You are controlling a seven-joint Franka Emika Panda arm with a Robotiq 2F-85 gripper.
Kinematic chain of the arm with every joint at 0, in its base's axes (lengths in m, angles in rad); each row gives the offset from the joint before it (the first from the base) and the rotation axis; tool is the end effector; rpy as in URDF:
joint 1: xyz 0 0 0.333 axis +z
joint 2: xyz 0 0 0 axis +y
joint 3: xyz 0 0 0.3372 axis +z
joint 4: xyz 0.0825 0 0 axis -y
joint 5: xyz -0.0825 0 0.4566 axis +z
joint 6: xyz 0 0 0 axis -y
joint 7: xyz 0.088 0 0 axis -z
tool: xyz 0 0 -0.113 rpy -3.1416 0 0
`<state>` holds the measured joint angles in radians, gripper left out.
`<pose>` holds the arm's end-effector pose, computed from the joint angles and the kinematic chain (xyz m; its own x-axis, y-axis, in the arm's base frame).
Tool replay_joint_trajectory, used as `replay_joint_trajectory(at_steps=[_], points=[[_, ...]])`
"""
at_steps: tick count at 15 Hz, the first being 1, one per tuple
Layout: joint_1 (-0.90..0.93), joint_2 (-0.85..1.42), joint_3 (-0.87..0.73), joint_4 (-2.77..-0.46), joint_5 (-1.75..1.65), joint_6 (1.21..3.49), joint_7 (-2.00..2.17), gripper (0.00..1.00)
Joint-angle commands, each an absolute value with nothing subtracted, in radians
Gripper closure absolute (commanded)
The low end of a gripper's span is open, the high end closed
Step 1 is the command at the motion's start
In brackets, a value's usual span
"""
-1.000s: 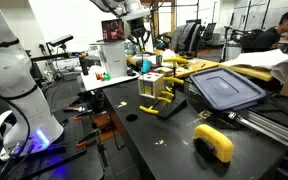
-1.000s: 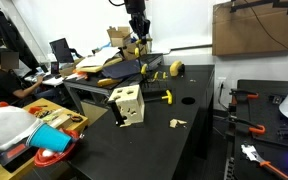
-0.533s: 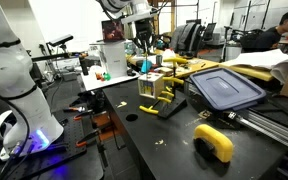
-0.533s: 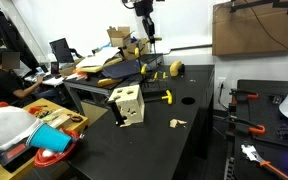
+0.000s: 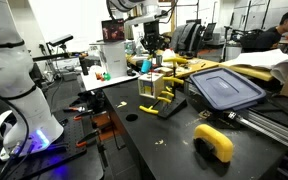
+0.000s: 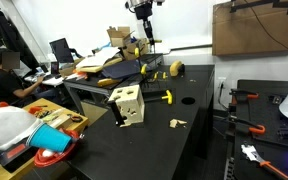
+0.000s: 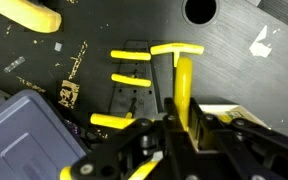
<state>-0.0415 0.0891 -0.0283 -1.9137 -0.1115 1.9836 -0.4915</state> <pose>0.6453 -0.0524 0.4310 0.8919 0.4472 -0.0679 0.4517 -0.8885 0.0811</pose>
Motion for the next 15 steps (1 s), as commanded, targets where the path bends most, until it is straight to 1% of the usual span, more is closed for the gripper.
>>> replay_joint_trajectory(at_steps=[1, 9, 15], points=[[-0.046, 0.131, -0.033, -1.823, -0.128, 1.941, -0.383, 0.96], [-0.041, 0.177, -0.052, -1.776, -0.234, 1.862, -0.124, 0.96], [-0.043, 0.191, -0.037, -1.749, -0.177, 1.762, -0.145, 0.96]])
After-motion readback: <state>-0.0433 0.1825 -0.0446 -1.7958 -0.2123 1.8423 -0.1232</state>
